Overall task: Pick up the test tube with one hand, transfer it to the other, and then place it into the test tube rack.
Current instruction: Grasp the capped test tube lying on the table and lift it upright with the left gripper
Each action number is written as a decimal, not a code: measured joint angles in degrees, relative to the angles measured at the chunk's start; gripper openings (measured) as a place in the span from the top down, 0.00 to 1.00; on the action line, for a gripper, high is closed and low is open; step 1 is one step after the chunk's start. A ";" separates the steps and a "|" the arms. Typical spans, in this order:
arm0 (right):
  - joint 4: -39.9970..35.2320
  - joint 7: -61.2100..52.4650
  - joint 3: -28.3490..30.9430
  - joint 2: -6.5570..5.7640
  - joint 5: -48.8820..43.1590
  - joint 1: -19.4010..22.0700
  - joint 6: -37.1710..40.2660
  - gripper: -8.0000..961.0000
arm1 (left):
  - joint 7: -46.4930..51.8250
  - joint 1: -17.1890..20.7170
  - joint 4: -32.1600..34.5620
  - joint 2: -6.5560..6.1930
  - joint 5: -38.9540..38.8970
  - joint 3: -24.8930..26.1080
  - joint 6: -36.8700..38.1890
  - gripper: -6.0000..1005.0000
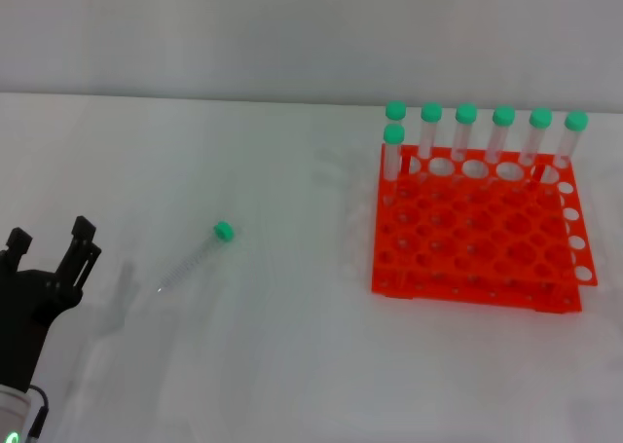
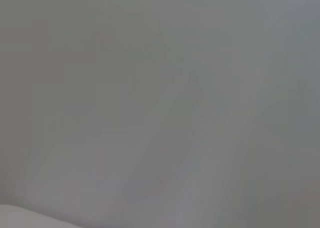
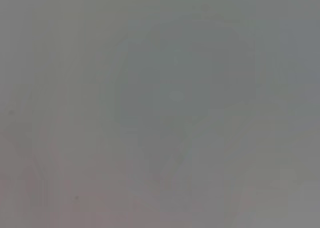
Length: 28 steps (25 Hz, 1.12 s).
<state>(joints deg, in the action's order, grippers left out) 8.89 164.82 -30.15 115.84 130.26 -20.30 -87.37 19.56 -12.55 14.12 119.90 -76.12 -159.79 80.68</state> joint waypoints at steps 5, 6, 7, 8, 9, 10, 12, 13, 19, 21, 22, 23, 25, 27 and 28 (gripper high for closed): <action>-0.46 0.05 0.28 -0.18 0.44 0.16 0.13 0.09 | 0.52 -1.85 1.28 -0.18 -0.12 0.04 -0.54 0.11; -0.62 0.00 0.31 -0.20 0.46 0.20 0.16 0.09 | 0.55 -2.42 1.30 -0.23 -0.14 0.01 -0.87 0.11; -0.70 -0.04 0.32 -0.20 0.45 0.24 0.16 0.09 | 0.57 -3.01 1.30 -0.26 -0.13 0.00 -1.30 0.11; -0.73 -0.05 0.33 -0.20 0.45 0.26 0.16 0.09 | 0.59 -3.51 1.29 -0.30 -0.13 0.00 -1.84 0.11; -0.74 -0.05 0.34 -0.20 0.45 0.26 0.14 0.09 | 0.61 -4.11 1.21 -0.33 -0.12 0.00 -2.55 0.11; -0.82 -0.06 0.34 -0.20 0.45 0.26 0.11 0.09 | 0.64 -4.57 1.10 -0.35 -0.10 0.00 -3.17 0.11; -1.14 -0.07 0.35 -0.17 0.47 0.23 0.03 0.09 | 0.80 -5.31 0.88 -0.42 -0.09 0.00 -3.95 0.11; -1.30 -0.08 0.36 -0.15 0.49 0.18 0.04 0.09 | 0.89 -5.56 0.82 -0.42 -0.07 0.00 -4.14 0.11; -1.84 -0.12 0.36 -0.09 0.53 -0.24 0.32 0.09 | 5.03 -8.38 -0.38 -0.97 0.02 0.40 -5.37 0.11; -2.07 -0.14 0.36 -0.08 0.53 -0.29 0.36 0.09 | 12.01 -10.37 -3.68 -1.35 0.63 0.18 -6.23 0.11; -2.19 -0.18 0.39 -0.09 0.56 -0.35 0.38 0.09 | 17.39 -11.67 -6.91 -1.41 2.24 -0.03 -6.54 0.11; -2.21 -0.20 0.41 -0.09 0.58 -0.41 0.38 0.09 | 23.72 -12.94 -10.41 -1.49 4.62 -0.16 -6.74 0.11; -2.25 -0.22 0.44 -0.09 0.60 -0.57 0.40 0.09 | 36.20 -15.51 -17.91 -1.55 10.04 -0.24 -6.73 0.11; -2.28 -0.22 0.45 -0.09 0.61 -0.68 0.41 0.09 | 48.26 -18.47 -25.59 -1.89 16.11 -1.19 -5.77 0.11; -2.28 -0.22 0.44 -0.09 0.61 -0.73 0.41 0.09 | 53.45 -19.74 -28.84 -2.41 19.32 -2.05 -4.64 0.11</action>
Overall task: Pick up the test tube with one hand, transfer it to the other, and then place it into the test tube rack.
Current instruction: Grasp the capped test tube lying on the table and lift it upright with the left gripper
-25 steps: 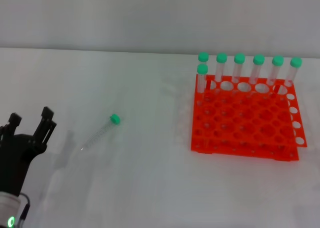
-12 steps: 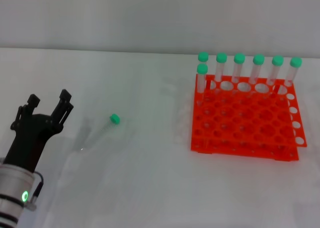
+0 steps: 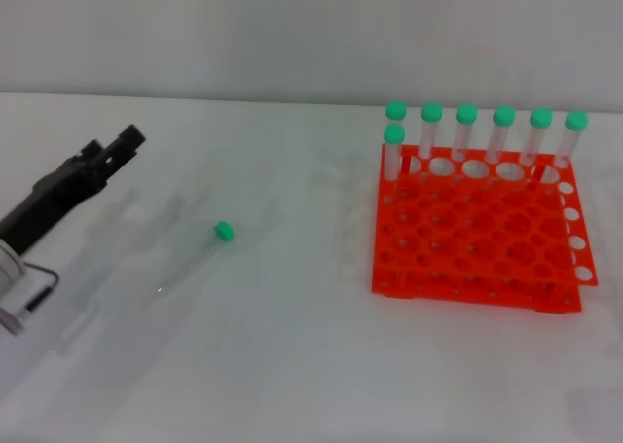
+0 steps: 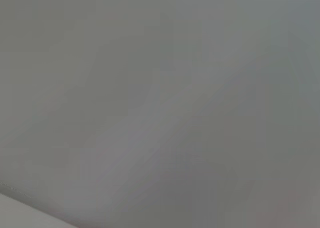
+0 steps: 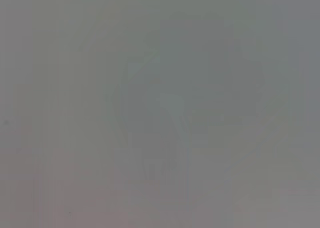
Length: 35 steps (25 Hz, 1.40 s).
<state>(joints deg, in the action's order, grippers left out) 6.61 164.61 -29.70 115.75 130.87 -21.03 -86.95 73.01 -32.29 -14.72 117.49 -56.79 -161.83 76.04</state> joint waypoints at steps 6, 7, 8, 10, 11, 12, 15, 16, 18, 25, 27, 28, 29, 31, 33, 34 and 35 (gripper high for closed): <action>-0.02 0.00 0.00 0.08 0.00 -0.31 0.03 0.09 | 19.57 -6.12 -10.96 -4.82 18.01 -1.24 8.96 0.11; -0.02 -0.02 0.00 0.08 -0.02 -0.32 0.01 0.09 | 22.05 -7.21 -12.74 -5.48 20.77 -1.23 10.33 0.11; -0.02 -0.03 0.00 0.09 -0.05 -0.32 -0.01 0.09 | 24.53 -8.47 -14.81 -5.98 24.20 -1.23 11.41 0.11; -0.02 -0.07 0.00 0.13 -0.19 -0.36 -0.01 0.09 | 28.72 -10.90 -18.67 -6.57 29.88 -1.21 12.85 0.11; 0.00 -0.10 0.00 0.15 -0.22 -0.40 0.06 0.09 | 30.49 -12.16 -20.52 -6.81 32.62 -1.21 13.57 0.11; 0.01 -0.12 0.00 0.16 -0.24 -0.45 0.17 0.09 | 31.94 -13.33 -22.18 -6.95 34.77 -1.20 14.37 0.11; 0.05 -0.49 0.00 0.17 -0.26 -0.64 0.41 0.09 | 34.32 -15.94 -26.02 -7.24 39.40 -1.21 17.27 0.11; 0.05 -0.61 0.00 0.17 -0.32 -0.78 0.43 0.09 | 35.27 -17.04 -27.23 -7.35 41.66 -1.23 18.34 0.11; 0.09 -0.72 -0.01 0.18 -0.43 -1.06 0.47 0.09 | 37.06 -19.29 -28.97 -7.53 46.22 -1.26 19.63 0.11; 0.55 -0.77 -0.58 0.29 -0.52 -2.09 0.87 0.09 | 41.14 -30.36 -30.37 -7.17 67.15 -1.29 18.34 0.11; 0.62 -0.78 -0.60 0.32 -0.54 -2.15 1.42 0.09 | 42.32 -33.15 -30.00 -6.60 72.25 -1.29 16.68 0.11; 0.64 -0.78 -0.61 0.34 -0.54 -2.17 1.77 0.09 | 43.18 -34.78 -29.69 -6.21 75.08 -1.29 15.40 0.11; 0.65 -0.78 -0.62 0.35 -0.54 -2.17 2.02 0.09 | 43.79 -35.66 -29.29 -5.84 76.87 -1.29 14.43 0.11; 0.67 -0.78 -0.62 0.35 -0.54 -2.17 2.35 0.09 | 45.04 -37.54 -27.84 -5.06 80.50 -1.29 12.23 0.11; 0.68 -0.78 -0.62 0.36 -0.54 -2.17 2.67 0.09 | 46.34 -38.82 -25.20 -4.65 83.43 -1.29 10.04 0.11; 0.68 -0.79 -0.62 0.36 -0.54 -2.17 2.75 0.09 | 47.40 -39.30 -23.26 -4.49 85.32 -1.30 8.64 0.12; 0.69 -0.78 -0.62 0.36 -0.53 -2.17 2.78 0.09 | 48.57 -39.80 -21.35 -4.31 87.28 -1.29 7.18 0.12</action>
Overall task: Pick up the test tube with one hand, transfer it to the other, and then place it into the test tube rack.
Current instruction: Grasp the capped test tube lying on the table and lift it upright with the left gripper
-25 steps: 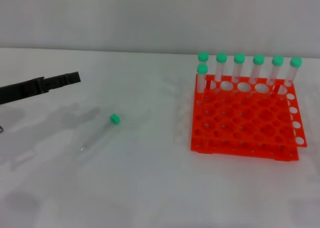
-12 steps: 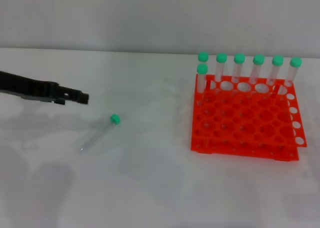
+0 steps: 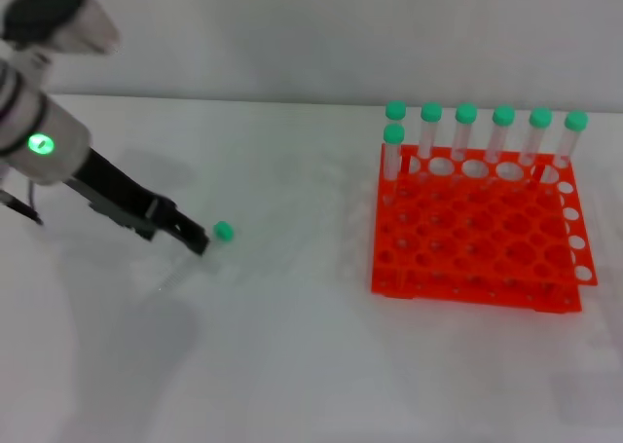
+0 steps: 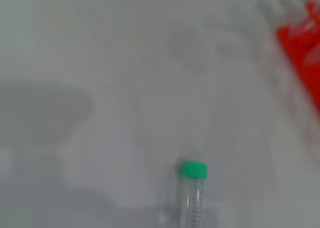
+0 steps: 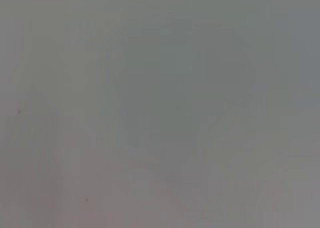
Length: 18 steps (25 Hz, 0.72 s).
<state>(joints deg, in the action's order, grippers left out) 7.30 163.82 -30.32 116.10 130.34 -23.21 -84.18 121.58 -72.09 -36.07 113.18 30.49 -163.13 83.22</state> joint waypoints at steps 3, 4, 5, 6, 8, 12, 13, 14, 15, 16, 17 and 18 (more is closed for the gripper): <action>0.00 0.00 0.00 0.00 0.00 0.03 0.03 0.09 | 4.10 -1.28 4.71 1.11 6.55 0.00 -4.64 0.12; 0.00 0.00 0.00 -0.01 0.00 0.09 0.04 0.09 | 4.80 -1.50 5.34 1.44 7.58 0.00 -5.40 0.12; 0.00 0.00 0.04 -0.03 0.00 0.15 0.05 0.09 | 5.83 -1.91 5.93 1.98 9.36 0.00 -6.53 0.12; 0.00 0.00 0.10 -0.04 0.00 0.20 0.06 0.09 | 6.72 -2.31 6.34 2.70 10.99 0.00 -7.53 0.12; 0.00 0.00 0.21 -0.07 0.00 0.24 0.07 0.09 | 7.67 -2.87 6.48 3.74 12.93 0.00 -8.74 0.12; -0.04 0.00 0.10 -0.15 0.00 0.37 0.12 0.09 | 8.70 -3.39 6.62 4.90 14.32 0.00 -10.55 0.12; -0.08 0.00 0.11 -0.15 0.00 0.43 0.23 0.09 | 8.89 -3.40 6.79 4.98 14.47 0.00 -10.93 0.12; -0.13 0.00 0.16 -0.15 0.00 0.48 0.31 0.09 | 9.05 -3.39 6.96 5.03 14.58 0.00 -11.23 0.12; -0.17 0.00 0.21 -0.16 0.00 0.51 0.37 0.09 | 9.14 -3.33 7.14 5.04 14.65 0.00 -11.42 0.12; -0.22 0.00 0.23 -0.17 0.00 0.53 0.44 0.09 | 9.22 -3.26 7.29 5.04 14.71 0.00 -11.55 0.13; -0.23 0.00 0.23 -0.20 0.00 0.55 0.46 0.09 | 9.26 -3.19 7.40 5.04 14.73 0.00 -11.61 0.14; -0.25 0.00 0.23 -0.22 0.00 0.58 0.48 0.09 | 9.32 -3.14 7.56 5.02 14.77 0.00 -11.72 0.15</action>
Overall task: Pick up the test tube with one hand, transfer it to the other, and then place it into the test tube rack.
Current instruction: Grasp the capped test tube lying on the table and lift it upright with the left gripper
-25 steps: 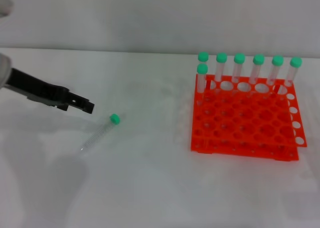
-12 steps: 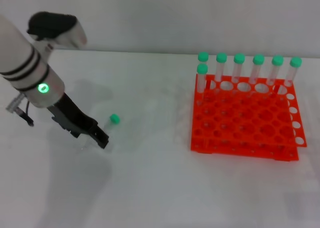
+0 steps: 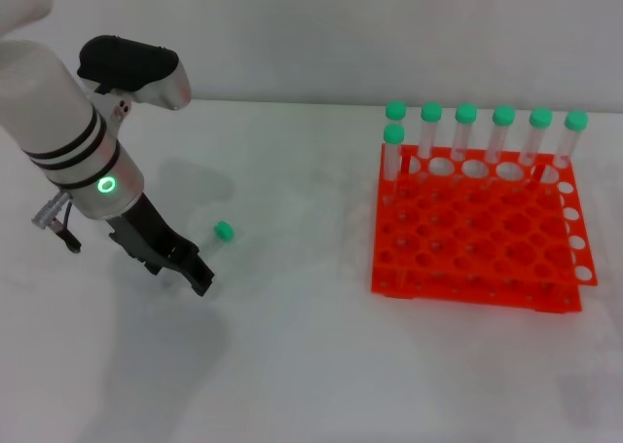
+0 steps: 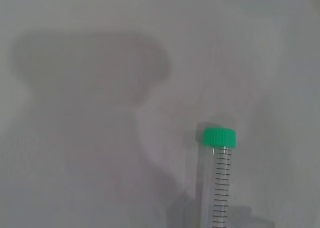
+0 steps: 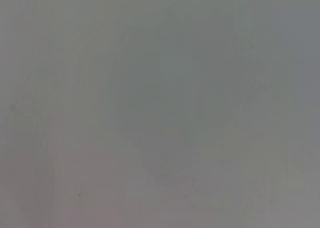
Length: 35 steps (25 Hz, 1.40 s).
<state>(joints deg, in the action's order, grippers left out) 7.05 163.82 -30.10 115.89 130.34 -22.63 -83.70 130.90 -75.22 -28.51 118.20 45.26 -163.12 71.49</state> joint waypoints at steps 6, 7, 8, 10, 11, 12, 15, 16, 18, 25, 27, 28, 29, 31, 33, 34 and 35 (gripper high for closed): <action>-0.18 0.00 0.04 -0.05 0.00 0.14 0.04 0.09 | 0.21 0.24 0.78 0.04 0.31 0.00 -1.13 0.31; -0.21 0.00 0.04 -0.05 0.00 0.14 0.04 0.09 | 0.22 0.26 0.86 0.05 0.47 0.00 -1.19 0.35; -0.22 0.00 0.02 -0.05 0.00 0.14 0.04 0.09 | 0.23 0.28 0.97 0.05 0.69 0.00 -1.21 0.39; -0.26 0.00 0.01 -0.05 0.00 0.14 0.04 0.09 | 0.39 0.35 1.27 0.06 1.26 0.00 -1.30 0.45; -0.26 0.00 0.02 -0.05 0.00 0.13 0.04 0.09 | 0.50 0.43 1.44 0.07 1.60 0.00 -1.47 0.47; -0.27 0.00 0.03 -0.05 0.00 0.12 0.04 0.09 | 0.57 0.47 1.52 0.08 1.79 0.00 -1.57 0.50; -0.28 0.00 0.05 -0.05 0.00 0.07 0.04 0.09 | 0.86 0.70 2.20 0.09 2.44 0.00 -2.31 0.55; -0.29 0.00 0.08 -0.05 0.00 0.06 0.05 0.09 | 0.93 0.74 2.29 0.10 2.53 0.00 -2.52 0.55; -0.28 0.00 0.11 -0.05 0.00 -0.01 0.04 0.09 | 1.11 0.78 2.36 0.10 2.61 0.00 -2.95 0.55; -0.28 0.00 0.31 -0.05 0.00 -0.13 0.03 0.09 | 1.26 0.85 3.40 0.08 3.10 0.00 -3.53 0.55; -0.29 0.00 0.34 -0.05 0.00 -0.14 0.02 0.09 | 1.27 0.88 3.60 -0.02 3.10 0.00 -3.58 0.59; -0.27 0.00 0.34 -0.05 0.00 -0.15 0.02 0.09 | 1.27 0.88 3.66 -0.11 3.05 0.03 -3.60 0.61; -0.25 0.00 0.34 -0.05 0.00 -0.19 0.02 0.09 | 1.28 0.88 3.69 -0.14 3.00 0.04 -3.62 0.65; -0.24 0.00 0.34 -0.05 0.00 -0.23 0.02 0.09 | 1.29 0.88 3.75 -0.27 2.70 0.09 -3.76 0.73; -0.21 0.00 0.32 -0.05 0.00 -0.28 0.02 0.09 | 1.26 0.88 3.76 -0.40 2.10 0.09 -4.07 0.81; -0.21 0.00 0.32 -0.05 0.00 -0.29 0.02 0.09 | 1.20 0.87 3.76 -0.50 1.59 0.10 -4.27 0.81; -0.22 0.00 0.31 -0.05 0.00 -0.29 0.02 0.09 | 1.09 0.88 3.76 -0.65 0.94 0.09 -4.59 0.81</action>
<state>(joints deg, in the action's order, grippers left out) 6.83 163.83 -29.79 115.84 130.34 -22.92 -83.68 131.99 -74.35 -24.75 117.54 46.21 -163.03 66.90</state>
